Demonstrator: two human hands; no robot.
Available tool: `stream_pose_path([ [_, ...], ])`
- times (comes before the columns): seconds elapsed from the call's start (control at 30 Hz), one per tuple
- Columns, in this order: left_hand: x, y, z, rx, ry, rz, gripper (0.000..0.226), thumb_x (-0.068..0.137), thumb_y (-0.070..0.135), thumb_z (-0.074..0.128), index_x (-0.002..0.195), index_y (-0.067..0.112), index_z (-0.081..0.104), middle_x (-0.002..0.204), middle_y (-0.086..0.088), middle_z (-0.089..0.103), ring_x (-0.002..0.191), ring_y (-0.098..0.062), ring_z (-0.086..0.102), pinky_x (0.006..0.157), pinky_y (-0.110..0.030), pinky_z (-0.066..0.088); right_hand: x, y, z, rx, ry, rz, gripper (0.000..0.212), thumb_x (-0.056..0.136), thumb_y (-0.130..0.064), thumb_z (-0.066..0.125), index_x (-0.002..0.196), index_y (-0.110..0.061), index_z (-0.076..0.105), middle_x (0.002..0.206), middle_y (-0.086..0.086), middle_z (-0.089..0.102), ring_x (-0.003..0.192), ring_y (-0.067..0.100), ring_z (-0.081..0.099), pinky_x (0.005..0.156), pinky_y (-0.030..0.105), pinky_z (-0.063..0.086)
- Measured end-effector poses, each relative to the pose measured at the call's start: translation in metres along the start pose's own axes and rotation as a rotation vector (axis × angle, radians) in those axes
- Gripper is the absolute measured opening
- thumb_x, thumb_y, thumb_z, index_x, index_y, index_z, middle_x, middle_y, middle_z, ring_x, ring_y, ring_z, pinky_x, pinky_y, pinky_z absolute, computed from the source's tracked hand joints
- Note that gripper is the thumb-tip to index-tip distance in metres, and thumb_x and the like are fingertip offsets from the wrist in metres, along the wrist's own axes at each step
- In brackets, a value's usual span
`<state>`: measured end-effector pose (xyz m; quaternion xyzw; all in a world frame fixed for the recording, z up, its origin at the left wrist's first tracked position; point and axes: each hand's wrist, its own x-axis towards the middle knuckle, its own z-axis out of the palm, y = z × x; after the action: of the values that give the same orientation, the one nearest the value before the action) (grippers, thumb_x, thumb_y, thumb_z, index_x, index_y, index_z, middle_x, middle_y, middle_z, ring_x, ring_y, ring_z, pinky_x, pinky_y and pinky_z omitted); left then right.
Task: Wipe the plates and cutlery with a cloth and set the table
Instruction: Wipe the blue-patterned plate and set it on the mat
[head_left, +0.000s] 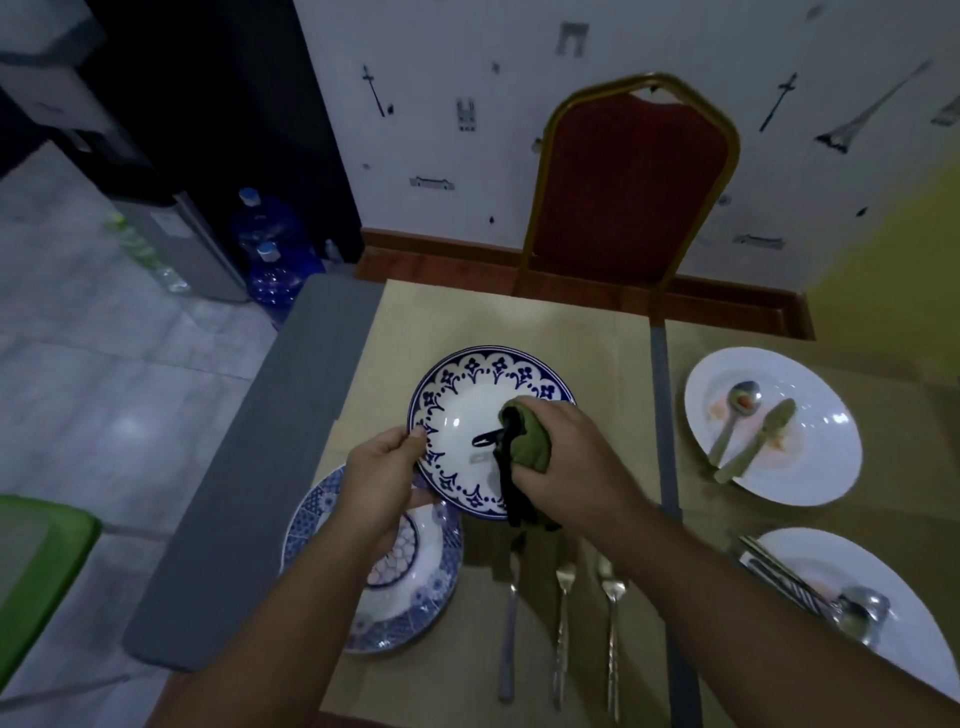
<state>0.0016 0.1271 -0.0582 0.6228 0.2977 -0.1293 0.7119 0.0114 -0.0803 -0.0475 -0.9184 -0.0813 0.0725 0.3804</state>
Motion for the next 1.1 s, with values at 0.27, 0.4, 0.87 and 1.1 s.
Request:
stream_pose_path([
  [0.27, 0.082, 0.034, -0.03, -0.038, 0.095, 0.008, 0.023, 0.1, 0.014, 0.059, 0.121, 0.01, 0.067, 0.093, -0.007, 0.077, 0.072, -0.023, 0.076, 0.062, -0.041, 0.063, 0.09, -0.018, 0.039, -0.021, -0.006, 0.046, 0.05, 0.074, -0.024, 0.07, 0.121, -0.031, 0.051, 0.11, -0.008, 0.057, 0.097, 0.013, 0.054, 0.078, 0.035, 0.053],
  [0.4, 0.117, 0.039, -0.04, -0.021, 0.112, -0.02, 0.03, 0.1, 0.014, 0.058, 0.129, 0.008, 0.064, 0.1, -0.007, 0.075, 0.081, -0.022, 0.073, 0.069, -0.04, 0.063, 0.121, -0.017, 0.061, -0.081, -0.062, 0.046, 0.044, 0.072, -0.023, 0.068, 0.113, -0.03, 0.054, 0.105, -0.006, 0.058, 0.093, 0.016, 0.054, 0.076, 0.039, 0.053],
  [0.87, 0.135, 0.045, -0.051, 0.215, 0.117, 0.041, 0.028, 0.103, 0.021, 0.045, 0.12, 0.01, 0.064, 0.098, 0.005, 0.069, 0.077, -0.005, 0.063, 0.064, -0.025, 0.053, 0.141, -0.02, 0.081, -0.152, -0.069, 0.073, 0.056, 0.074, -0.018, 0.072, 0.128, -0.021, 0.056, 0.118, 0.005, 0.059, 0.106, 0.024, 0.053, 0.086, 0.039, 0.049],
  [1.1, 0.103, 0.042, -0.054, 0.563, 0.017, 0.329, 0.041, 0.102, 0.034, 0.044, 0.142, 0.028, 0.048, 0.136, 0.006, 0.057, 0.123, -0.017, 0.056, 0.102, -0.035, 0.048, 0.124, -0.013, 0.053, -0.147, 0.008, 0.081, 0.064, 0.074, -0.017, 0.072, 0.134, -0.026, 0.051, 0.123, 0.002, 0.055, 0.109, 0.021, 0.051, 0.087, 0.033, 0.045],
])
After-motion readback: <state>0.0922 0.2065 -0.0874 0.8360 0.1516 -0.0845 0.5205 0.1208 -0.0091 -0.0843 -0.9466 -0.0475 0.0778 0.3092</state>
